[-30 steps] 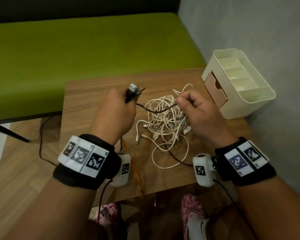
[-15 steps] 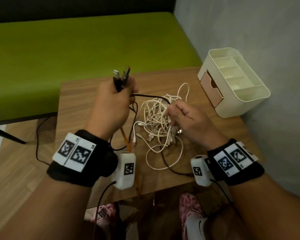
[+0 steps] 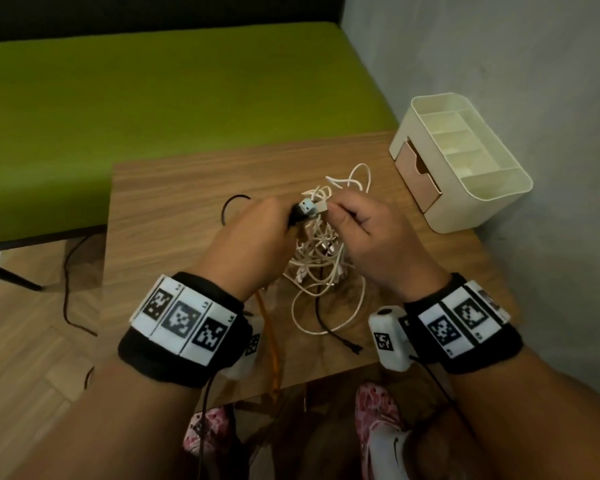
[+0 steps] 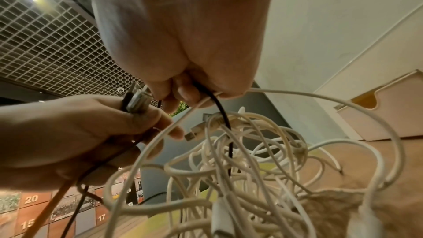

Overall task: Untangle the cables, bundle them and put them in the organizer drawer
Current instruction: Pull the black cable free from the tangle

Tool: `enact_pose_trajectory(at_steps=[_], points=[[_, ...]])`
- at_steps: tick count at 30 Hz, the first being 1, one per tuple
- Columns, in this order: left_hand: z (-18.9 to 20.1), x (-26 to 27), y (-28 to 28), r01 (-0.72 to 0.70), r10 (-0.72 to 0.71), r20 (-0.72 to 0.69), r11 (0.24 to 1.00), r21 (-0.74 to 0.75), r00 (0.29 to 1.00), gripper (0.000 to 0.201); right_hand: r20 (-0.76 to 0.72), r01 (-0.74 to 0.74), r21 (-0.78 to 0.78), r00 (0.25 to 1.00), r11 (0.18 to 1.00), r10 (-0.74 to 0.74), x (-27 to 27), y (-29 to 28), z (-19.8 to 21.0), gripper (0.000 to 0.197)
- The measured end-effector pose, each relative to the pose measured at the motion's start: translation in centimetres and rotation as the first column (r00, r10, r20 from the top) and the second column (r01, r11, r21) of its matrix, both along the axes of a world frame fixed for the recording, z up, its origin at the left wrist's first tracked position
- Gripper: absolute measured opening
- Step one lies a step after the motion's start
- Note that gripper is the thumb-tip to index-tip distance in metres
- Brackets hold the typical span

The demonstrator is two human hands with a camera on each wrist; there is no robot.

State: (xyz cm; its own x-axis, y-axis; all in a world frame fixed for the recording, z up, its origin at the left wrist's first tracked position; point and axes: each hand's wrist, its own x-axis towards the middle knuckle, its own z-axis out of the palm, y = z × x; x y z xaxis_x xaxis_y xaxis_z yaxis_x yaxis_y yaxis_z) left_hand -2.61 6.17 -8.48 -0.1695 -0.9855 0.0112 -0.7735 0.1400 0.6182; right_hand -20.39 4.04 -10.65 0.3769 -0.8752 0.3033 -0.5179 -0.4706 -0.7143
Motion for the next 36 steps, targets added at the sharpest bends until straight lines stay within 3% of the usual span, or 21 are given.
enact_pose_trajectory(at_steps=[3, 6, 11, 13, 15, 17, 21, 26, 29, 32, 36], points=[[0.3, 0.1, 0.0, -0.037, 0.034, -0.105, 0.999, -0.031, 0.994, 0.022, 0.059, -0.001, 0.031, 0.998, 1.000, 0.000, 0.0, 0.2, 0.6, 0.019], [0.6, 0.1, 0.0, -0.090, 0.068, -0.255, 0.993, -0.078, 0.964, 0.025, 0.027, 0.010, 0.113, 1.000, 0.994, -0.013, -0.5, -0.1, 0.3, 0.024], [1.4, 0.6, -0.1, -0.249, 0.187, -0.530, 0.967, -0.047, 0.827, 0.029, -0.102, 0.004, 0.192, 0.995, 0.981, 0.016, -1.4, -0.8, -0.7, 0.022], [1.5, 0.7, 0.0, -0.265, 0.211, -0.465, 0.963, -0.053, 0.860, 0.031, -0.078, 0.012, 0.144, 0.997, 0.990, 0.000, -1.4, -0.8, -1.0, 0.020], [1.5, 1.1, 0.0, -0.279, 0.248, -0.269, 0.957, -0.082, 0.931, 0.029, -0.020, 0.034, 0.064, 0.999, 0.997, -0.032, -1.4, -0.9, -1.3, 0.023], [1.2, 1.5, 0.1, -0.301, 0.284, -0.137, 0.945, -0.130, 0.949, 0.019, 0.003, 0.030, 0.007, 1.000, 1.000, -0.030, -1.2, -1.0, -1.6, 0.028], [1.0, 0.8, 0.7, -0.242, 0.220, -0.114, 0.935, -0.259, 0.969, 0.045, -0.042, 0.014, -0.082, 0.999, 0.997, -0.018, -0.3, -0.7, -2.0, 0.030], [0.7, -0.3, 1.0, -0.052, 0.062, 0.118, 0.995, -0.081, 0.991, 0.023, 0.053, 0.021, -0.163, 0.998, 0.986, -0.013, 0.2, -0.6, -0.9, 0.021], [1.0, 0.1, 0.7, -0.104, 0.099, -0.038, 0.981, -0.165, 0.994, 0.022, 0.118, 0.008, -0.153, 0.993, 0.988, 0.011, 0.3, -0.3, -0.3, 0.015], [1.3, 0.6, 0.7, -0.210, 0.133, -0.295, 0.946, -0.247, 0.946, 0.020, 0.091, -0.017, 0.013, 0.996, 1.000, 0.016, 0.2, -0.4, -0.5, 0.017], [1.2, 1.2, 0.1, -0.293, 0.219, -0.397, 0.946, -0.136, 0.891, 0.031, 0.045, -0.022, 0.106, 0.999, 0.994, 0.017, -0.2, -0.7, -1.1, 0.021]])
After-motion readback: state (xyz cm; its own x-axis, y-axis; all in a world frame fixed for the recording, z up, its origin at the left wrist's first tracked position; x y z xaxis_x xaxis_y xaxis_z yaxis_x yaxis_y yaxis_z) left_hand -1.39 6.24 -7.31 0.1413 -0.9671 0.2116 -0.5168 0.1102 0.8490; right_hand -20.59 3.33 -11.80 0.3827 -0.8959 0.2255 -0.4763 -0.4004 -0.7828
